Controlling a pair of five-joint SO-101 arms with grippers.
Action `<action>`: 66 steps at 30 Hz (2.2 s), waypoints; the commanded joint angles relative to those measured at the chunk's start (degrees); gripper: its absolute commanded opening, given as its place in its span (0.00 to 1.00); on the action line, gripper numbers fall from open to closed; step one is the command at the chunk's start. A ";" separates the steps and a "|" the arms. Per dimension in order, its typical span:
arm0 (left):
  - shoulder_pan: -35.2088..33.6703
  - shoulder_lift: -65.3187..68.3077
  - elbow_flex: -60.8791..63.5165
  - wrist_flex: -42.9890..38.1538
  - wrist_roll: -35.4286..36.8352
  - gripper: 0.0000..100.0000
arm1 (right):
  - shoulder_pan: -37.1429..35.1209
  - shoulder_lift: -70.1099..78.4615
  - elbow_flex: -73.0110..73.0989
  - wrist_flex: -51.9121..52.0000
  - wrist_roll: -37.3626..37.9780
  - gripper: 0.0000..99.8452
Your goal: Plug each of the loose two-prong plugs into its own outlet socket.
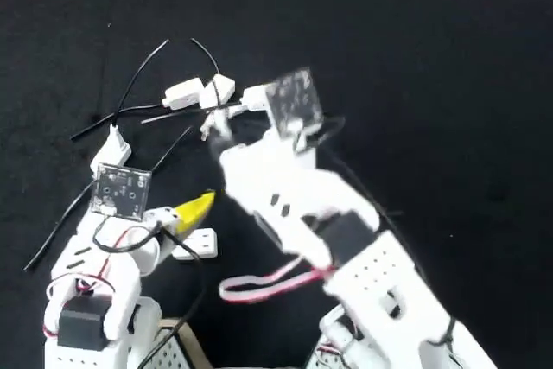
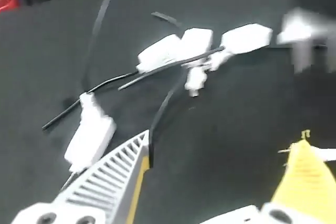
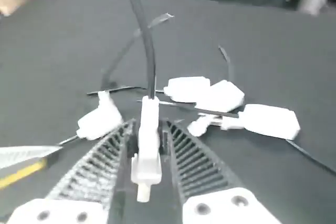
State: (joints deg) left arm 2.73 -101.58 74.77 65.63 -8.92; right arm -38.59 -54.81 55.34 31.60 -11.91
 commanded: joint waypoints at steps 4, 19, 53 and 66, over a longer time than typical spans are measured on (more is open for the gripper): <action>2.68 -3.43 2.51 -11.43 4.84 0.40 | -5.45 -9.45 3.74 -2.37 -5.19 0.01; -3.03 -2.73 8.31 -22.68 6.95 0.40 | -5.54 -12.09 -0.57 13.10 -7.30 0.01; 5.41 25.76 3.03 -5.63 -52.40 0.40 | 24.26 31.60 -40.57 50.64 4.04 0.01; 8.66 43.08 5.32 -22.42 -62.77 0.34 | 25.58 31.43 -40.31 50.29 4.04 0.01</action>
State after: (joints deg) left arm 10.46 -62.20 81.71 45.67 -70.73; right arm -13.80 -23.34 18.24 82.07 -8.40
